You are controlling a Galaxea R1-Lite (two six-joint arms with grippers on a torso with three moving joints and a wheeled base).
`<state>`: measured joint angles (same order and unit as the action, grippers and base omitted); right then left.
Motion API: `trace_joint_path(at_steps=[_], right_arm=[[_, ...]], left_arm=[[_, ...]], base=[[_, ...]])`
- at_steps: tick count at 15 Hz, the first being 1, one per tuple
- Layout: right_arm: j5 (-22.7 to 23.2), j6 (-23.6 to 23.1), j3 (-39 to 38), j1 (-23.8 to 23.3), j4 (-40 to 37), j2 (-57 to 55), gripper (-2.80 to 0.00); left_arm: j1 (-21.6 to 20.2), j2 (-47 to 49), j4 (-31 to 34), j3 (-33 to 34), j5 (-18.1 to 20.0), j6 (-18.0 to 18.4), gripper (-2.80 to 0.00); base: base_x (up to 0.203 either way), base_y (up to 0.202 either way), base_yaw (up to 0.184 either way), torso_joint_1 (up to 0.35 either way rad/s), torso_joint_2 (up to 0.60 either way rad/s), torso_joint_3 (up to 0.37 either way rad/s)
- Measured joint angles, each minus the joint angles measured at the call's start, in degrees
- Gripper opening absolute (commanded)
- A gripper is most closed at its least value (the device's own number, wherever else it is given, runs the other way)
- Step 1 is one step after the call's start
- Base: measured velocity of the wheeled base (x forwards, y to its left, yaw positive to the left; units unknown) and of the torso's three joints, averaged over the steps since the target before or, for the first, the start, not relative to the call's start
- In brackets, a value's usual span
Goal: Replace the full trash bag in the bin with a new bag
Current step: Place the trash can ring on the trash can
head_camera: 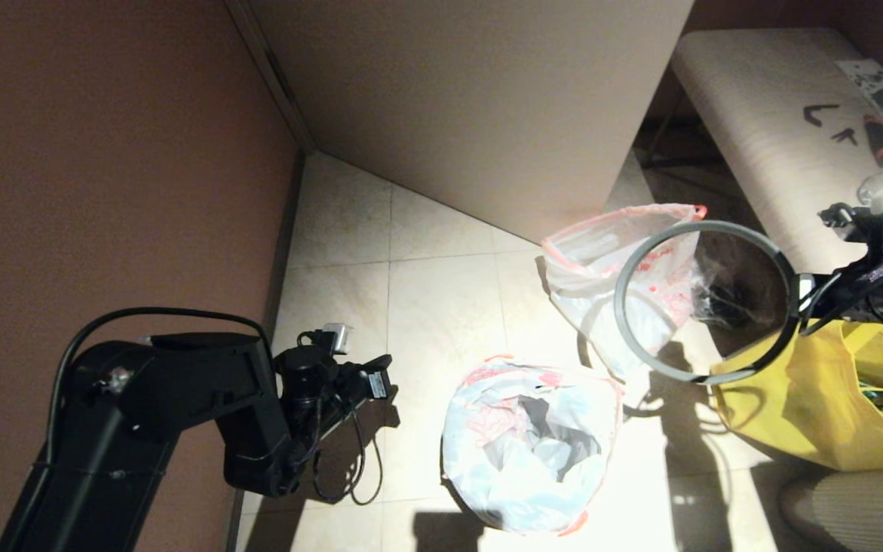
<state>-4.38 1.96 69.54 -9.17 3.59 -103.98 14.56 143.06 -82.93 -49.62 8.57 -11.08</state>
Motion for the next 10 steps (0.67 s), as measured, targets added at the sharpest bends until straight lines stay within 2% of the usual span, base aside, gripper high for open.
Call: trace_joint_path(at_steps=[2, 4, 7, 10], right_arm=[[-0.3, 4.4, 1.1, -1.3, 1.4, -0.7, -2.8], [1.0, 7.4, 1.3, -1.5, -0.8, 0.0, -2.8], [5.7, 11.4, 1.4, 0.0, -6.3, 2.2, -2.8], [11.9, 14.4, 1.2, 3.9, -11.1, 4.4, -2.8]], left_arm=[[0.0, 0.1, 0.0, 0.0, -0.1, 0.1, -2.8], [0.1, 0.1, 0.0, 0.0, -0.1, 0.1, -2.8], [0.1, 0.2, 0.0, 0.0, 0.0, 0.1, -2.8], [0.5, 0.2, 0.1, 0.5, 0.5, 0.2, -2.8]], base=[[0.0, 0.0, 0.0, 0.0, 0.0, 0.0], [0.0, 0.0, 0.0, 0.0, 0.0, 0.0], [0.0, 0.0, 0.0, 0.0, 0.0, 0.0], [0.0, 0.0, 0.0, 0.0, 0.0, 0.0]])
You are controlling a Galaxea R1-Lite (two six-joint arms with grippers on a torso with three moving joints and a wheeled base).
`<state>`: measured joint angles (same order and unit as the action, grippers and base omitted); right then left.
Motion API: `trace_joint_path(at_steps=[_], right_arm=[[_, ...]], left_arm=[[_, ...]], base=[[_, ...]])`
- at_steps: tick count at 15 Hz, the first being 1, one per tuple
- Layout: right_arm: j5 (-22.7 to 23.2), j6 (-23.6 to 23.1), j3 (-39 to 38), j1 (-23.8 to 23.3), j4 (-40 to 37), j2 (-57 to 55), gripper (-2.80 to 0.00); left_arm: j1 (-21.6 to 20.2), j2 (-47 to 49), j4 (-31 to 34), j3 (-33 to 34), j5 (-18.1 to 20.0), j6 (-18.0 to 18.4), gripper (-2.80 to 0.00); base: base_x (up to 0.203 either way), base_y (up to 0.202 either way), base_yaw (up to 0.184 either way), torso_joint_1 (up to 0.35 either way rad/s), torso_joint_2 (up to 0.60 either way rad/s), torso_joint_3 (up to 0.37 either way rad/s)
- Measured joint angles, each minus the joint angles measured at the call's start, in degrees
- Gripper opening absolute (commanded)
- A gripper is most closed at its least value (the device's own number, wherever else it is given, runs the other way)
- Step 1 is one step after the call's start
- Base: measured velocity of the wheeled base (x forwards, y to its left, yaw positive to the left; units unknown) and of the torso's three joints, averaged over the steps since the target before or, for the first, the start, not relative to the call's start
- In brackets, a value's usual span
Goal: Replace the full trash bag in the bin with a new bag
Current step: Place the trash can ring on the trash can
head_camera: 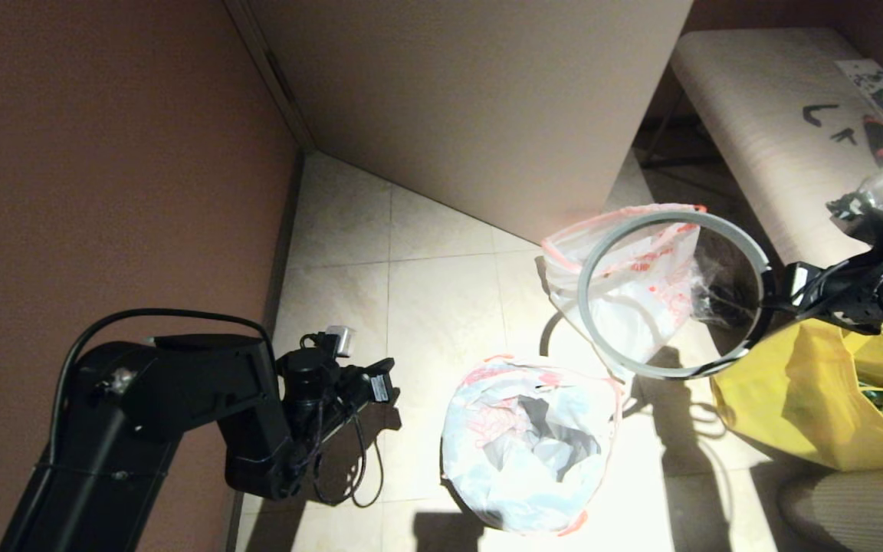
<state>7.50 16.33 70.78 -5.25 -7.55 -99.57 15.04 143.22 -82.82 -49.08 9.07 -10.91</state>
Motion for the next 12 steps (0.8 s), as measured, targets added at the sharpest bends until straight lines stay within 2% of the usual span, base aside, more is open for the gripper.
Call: trace_joint_path(at_steps=[4, 8, 10, 12], right_arm=[[0.9, 0.1, -0.6, 9.7, -3.6, -1.0, -2.8], [-4.5, 0.0, -0.5, 21.1, -2.9, -8.4, -2.8], [-6.5, -0.1, -0.6, 24.3, -1.6, -12.3, -2.8], [-6.7, -0.5, -0.5, 26.2, -0.7, -15.6, -2.8]], left_arm=[[0.1, -0.1, 0.0, 0.2, 0.2, 0.1, -2.8], [0.1, -0.1, 0.1, 0.2, 0.1, 0.1, -2.8], [0.1, 0.0, 0.1, 0.1, 0.1, 0.1, -2.8], [0.1, 0.0, 0.1, 0.0, 0.1, 0.1, -2.8]], base=[[0.0, 0.0, 0.0, 0.0, 0.0, 0.0], [0.0, 0.0, 0.0, 0.0, 0.0, 0.0], [0.0, 0.0, 0.0, 0.0, 0.0, 0.0], [0.0, 0.0, 0.0, 0.0, 0.0, 0.0]])
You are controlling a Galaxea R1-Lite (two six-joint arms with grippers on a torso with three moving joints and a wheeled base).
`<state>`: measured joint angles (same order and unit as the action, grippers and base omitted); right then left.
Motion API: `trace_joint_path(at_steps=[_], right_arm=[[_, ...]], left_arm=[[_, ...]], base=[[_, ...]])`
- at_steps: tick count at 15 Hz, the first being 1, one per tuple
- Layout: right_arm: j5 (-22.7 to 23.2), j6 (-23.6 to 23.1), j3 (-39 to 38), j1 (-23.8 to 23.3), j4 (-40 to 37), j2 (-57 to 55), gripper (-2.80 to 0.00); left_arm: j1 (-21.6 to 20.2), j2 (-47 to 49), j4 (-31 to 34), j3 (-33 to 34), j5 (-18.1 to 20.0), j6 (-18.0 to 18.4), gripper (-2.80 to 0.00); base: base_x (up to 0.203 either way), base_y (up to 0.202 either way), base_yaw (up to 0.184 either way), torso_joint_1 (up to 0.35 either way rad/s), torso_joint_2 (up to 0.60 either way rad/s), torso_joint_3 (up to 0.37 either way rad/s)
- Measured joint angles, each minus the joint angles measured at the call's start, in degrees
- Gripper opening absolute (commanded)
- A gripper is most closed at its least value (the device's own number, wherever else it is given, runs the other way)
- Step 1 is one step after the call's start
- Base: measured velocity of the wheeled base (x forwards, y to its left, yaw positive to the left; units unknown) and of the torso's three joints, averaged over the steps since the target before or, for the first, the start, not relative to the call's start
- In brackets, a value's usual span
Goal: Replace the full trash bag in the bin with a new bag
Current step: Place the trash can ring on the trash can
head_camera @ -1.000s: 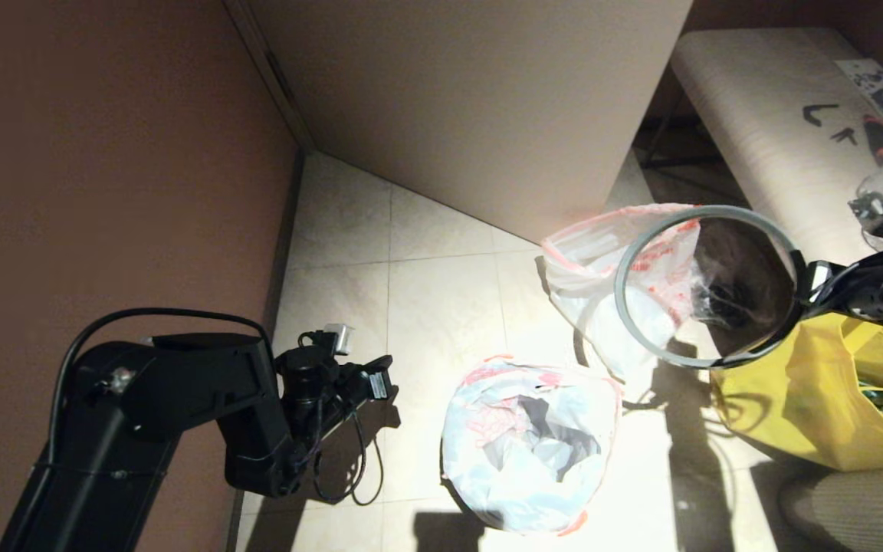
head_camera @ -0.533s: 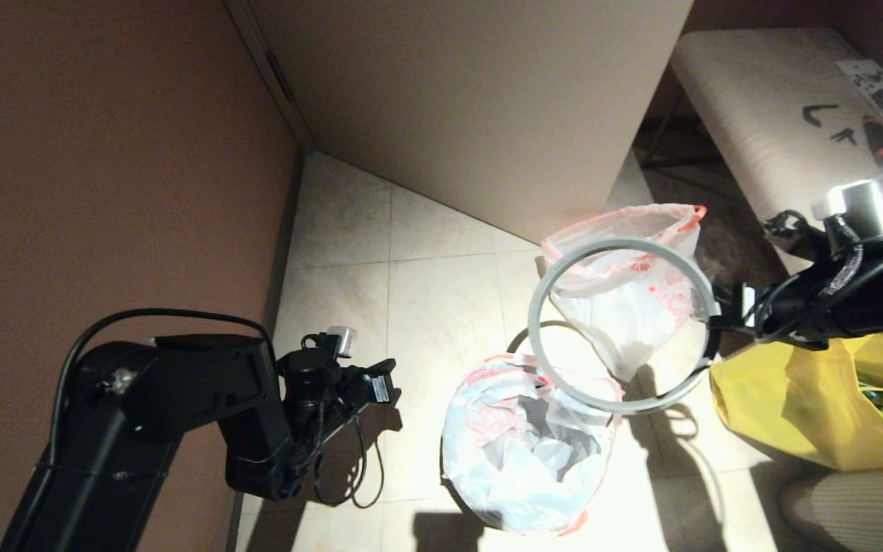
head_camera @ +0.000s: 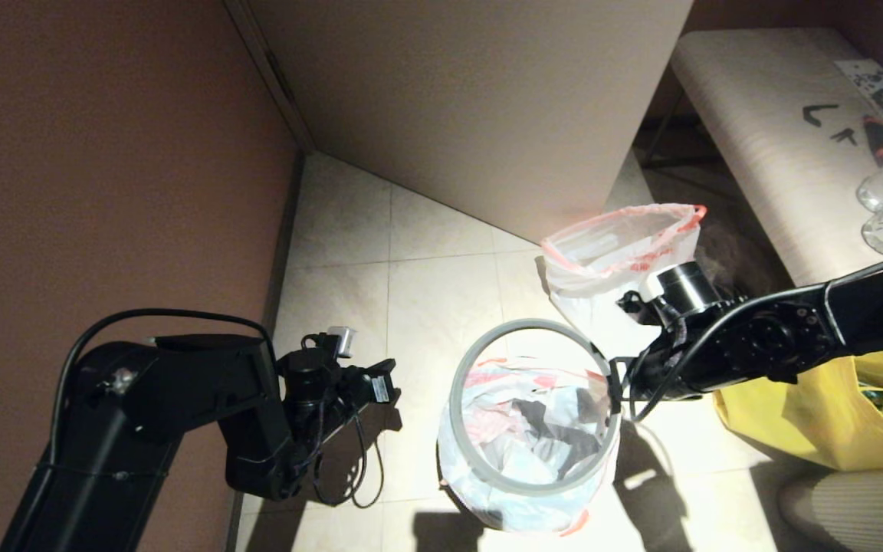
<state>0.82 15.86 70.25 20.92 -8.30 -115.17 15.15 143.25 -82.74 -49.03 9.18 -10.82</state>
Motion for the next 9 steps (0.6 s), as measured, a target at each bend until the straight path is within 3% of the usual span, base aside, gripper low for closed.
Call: trace_joint_path(at_steps=[9], right_arm=[[1.4, 0.1, -1.0, 1.1, 0.1, -0.6, -2.8]], left_arm=[[0.0, 0.3, 0.0, 0.0, 0.0, 1.2, -2.8]], base=[[0.0, 0.0, 0.0, 0.0, 0.0, 0.0]])
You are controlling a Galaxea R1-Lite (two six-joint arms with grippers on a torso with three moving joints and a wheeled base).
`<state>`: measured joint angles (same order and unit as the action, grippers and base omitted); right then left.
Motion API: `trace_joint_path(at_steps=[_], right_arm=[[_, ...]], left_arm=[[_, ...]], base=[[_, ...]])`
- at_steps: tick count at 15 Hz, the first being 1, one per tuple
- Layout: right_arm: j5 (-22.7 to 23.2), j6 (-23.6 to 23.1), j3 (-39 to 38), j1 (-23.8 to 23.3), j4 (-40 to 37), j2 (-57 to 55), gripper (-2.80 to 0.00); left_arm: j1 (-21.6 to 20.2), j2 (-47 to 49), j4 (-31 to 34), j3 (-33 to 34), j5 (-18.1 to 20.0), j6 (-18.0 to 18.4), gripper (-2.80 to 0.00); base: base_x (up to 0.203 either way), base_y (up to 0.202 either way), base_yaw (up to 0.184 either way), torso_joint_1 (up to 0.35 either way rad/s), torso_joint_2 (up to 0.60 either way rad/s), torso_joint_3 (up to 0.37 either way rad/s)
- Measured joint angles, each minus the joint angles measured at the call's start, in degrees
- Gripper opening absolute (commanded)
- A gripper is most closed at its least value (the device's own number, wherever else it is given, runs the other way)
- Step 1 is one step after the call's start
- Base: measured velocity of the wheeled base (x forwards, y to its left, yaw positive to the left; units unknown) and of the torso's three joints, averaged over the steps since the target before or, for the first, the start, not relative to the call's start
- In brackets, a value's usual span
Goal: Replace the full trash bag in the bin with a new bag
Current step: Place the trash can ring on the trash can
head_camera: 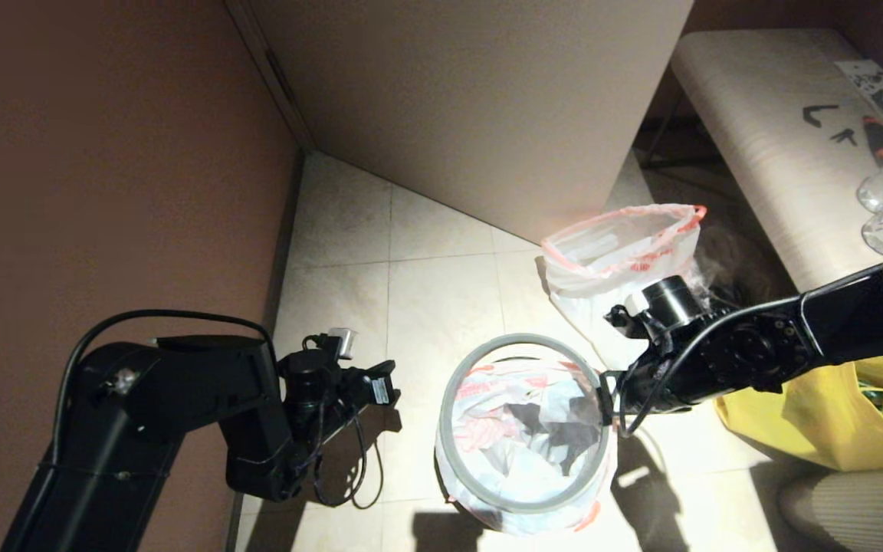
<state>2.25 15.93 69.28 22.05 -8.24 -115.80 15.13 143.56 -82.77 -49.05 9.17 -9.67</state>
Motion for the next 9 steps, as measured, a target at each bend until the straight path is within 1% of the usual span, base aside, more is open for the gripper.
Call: trace_joint_path(at_steps=[4, 7, 9], right_arm=[[3.0, 1.1, -2.6, 0.2, 0.4, 3.4, -2.8], [3.7, 1.1, -5.2, 1.6, 0.4, 4.3, -2.8], [3.4, 1.1, -5.6, 1.7, 1.2, 3.5, -2.8]], left_arm=[[0.0, 0.0, 0.0, 0.0, 0.0, 0.0, -2.8], [0.0, 0.2, 0.0, 0.0, -0.1, 0.1, -2.8], [0.1, 0.3, 0.0, 0.0, -0.1, 0.1, -2.8]], base=[[0.0, 0.0, 0.0, 0.0, 0.0, 0.0], [0.0, 0.0, 0.0, 0.0, 0.0, 0.0], [0.0, 0.0, 0.0, 0.0, 0.0, 0.0]])
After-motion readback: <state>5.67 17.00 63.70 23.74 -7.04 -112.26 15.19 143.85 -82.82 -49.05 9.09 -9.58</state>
